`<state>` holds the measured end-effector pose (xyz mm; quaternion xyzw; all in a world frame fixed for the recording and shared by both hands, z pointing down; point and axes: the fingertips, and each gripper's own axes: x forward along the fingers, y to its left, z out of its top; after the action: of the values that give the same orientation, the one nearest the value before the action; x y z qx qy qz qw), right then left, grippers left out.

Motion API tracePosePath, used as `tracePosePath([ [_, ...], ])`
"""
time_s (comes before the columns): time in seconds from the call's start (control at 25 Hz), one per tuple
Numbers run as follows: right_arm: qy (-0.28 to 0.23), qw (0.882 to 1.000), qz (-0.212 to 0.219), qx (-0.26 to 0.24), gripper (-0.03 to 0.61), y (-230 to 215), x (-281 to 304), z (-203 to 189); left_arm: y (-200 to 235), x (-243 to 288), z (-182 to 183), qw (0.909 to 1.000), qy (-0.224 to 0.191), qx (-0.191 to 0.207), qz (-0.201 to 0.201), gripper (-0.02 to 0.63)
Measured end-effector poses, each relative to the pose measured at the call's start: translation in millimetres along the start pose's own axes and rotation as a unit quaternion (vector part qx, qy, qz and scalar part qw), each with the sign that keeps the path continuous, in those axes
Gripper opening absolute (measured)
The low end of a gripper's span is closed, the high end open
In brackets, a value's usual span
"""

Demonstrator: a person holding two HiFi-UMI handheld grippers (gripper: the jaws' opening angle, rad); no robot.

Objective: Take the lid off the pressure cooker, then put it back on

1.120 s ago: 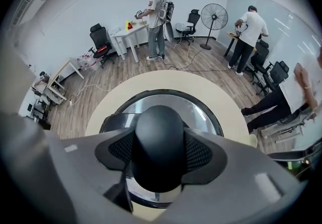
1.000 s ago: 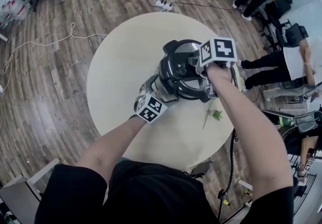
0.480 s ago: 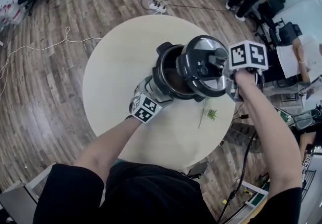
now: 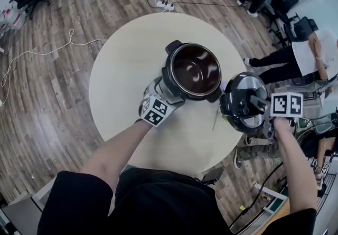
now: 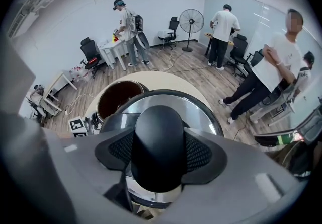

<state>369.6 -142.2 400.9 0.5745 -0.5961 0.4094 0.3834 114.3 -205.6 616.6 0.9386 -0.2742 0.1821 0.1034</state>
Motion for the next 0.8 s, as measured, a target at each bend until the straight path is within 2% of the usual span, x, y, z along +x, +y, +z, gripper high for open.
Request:
tracePosePath([
  [0.16, 0.023, 0.999, -0.006, 0.036, 0.285, -17.9, 13.2, -62.0, 0.5, -1.6, -0.1, 1.0, 0.003, -0.001, 0.0, 0.589],
  [0.36, 0.036, 0.998, 0.018, 0.046, 0.285, 0.7, 49.8, -122.9, 1.7, -1.6, -2.1, 1.0, 0.006, -0.002, 0.0, 0.59],
  [0.8, 0.057, 0.997, 0.049, -0.023, 0.285, 106.6, 155.0, -207.3, 0.7, -2.0, -3.8, 1.0, 0.001, 0.003, -0.001, 0.589],
])
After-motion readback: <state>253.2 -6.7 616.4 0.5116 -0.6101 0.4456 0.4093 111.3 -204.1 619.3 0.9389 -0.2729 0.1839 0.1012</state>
